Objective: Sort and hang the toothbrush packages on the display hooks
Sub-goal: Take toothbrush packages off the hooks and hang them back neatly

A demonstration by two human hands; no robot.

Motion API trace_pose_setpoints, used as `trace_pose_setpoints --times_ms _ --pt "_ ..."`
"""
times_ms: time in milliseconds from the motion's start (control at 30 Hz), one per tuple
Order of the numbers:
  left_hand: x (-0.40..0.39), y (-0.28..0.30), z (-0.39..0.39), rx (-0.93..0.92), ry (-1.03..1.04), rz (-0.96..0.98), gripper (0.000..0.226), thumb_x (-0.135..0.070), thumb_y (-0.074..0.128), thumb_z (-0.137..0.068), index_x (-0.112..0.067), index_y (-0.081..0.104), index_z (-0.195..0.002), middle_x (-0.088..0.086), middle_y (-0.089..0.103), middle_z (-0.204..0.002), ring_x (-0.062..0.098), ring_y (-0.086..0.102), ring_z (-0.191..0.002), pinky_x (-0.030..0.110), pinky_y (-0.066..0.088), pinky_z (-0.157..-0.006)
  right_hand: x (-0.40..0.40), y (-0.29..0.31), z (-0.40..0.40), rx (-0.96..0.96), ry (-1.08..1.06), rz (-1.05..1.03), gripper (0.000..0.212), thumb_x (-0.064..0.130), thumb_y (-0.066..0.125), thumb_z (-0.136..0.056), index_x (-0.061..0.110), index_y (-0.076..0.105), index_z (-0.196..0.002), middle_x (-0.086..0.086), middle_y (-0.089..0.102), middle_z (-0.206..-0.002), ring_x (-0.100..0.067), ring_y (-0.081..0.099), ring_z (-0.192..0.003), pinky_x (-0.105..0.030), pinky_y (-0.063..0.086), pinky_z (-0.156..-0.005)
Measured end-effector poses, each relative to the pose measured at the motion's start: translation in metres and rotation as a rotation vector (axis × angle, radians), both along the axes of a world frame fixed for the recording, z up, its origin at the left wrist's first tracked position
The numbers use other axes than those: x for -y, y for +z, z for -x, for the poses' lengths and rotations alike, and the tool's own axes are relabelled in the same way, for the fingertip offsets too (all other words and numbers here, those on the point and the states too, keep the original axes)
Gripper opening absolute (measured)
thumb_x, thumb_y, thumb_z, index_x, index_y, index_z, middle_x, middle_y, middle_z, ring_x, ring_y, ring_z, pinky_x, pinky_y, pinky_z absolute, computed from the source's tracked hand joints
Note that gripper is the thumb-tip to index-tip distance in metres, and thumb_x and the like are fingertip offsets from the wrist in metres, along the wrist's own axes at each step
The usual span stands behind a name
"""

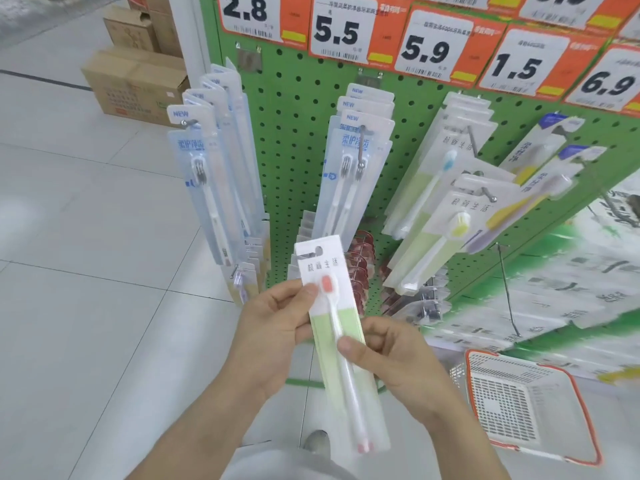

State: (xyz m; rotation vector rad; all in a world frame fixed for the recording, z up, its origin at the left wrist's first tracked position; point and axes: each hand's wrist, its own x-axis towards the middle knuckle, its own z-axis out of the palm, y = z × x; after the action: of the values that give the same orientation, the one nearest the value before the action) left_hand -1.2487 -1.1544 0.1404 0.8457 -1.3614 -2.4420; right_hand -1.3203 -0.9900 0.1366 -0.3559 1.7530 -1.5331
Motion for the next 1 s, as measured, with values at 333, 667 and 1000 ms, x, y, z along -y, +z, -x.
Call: trace_pose_setpoints --times_ms 333,667,1000 --pt "-0.006 -0.005 0.007 0.021 0.031 0.078 0.020 -0.006 0.059 -0.098 -0.005 0.067 -0.116 0.015 0.077 -0.101 0.036 0.074 -0.093 0.041 0.063 -0.076 -0.013 -0.003 0.004 0.035 0.054 -0.006 0.012 0.019 0.072 -0.091 0.008 0.073 -0.084 0.012 0.054 -0.049 -0.005 0.040 -0.048 -0.019 0.035 -0.056" --pt "-0.006 -0.006 0.010 0.026 0.256 0.035 0.017 -0.005 0.060 -0.097 -0.005 0.070 -0.112 0.015 0.077 -0.102 0.036 0.073 -0.096 0.045 0.061 -0.083 -0.022 -0.007 0.013 0.002 0.140 -0.109 0.039 0.048 0.080 -0.078 0.012 0.071 -0.066 -0.005 0.047 -0.057 -0.016 0.038 -0.053 -0.025 0.036 -0.054" --pt "-0.005 -0.007 0.009 -0.003 0.270 0.066 0.013 -0.003 0.061 -0.096 -0.005 0.069 -0.106 0.012 0.078 -0.092 0.029 0.076 -0.082 0.034 0.063 -0.065 -0.029 -0.011 0.019 0.063 0.188 -0.264 0.086 0.063 0.073 -0.081 -0.022 0.063 -0.088 -0.041 0.064 -0.078 -0.032 0.065 -0.056 -0.033 0.059 -0.055"
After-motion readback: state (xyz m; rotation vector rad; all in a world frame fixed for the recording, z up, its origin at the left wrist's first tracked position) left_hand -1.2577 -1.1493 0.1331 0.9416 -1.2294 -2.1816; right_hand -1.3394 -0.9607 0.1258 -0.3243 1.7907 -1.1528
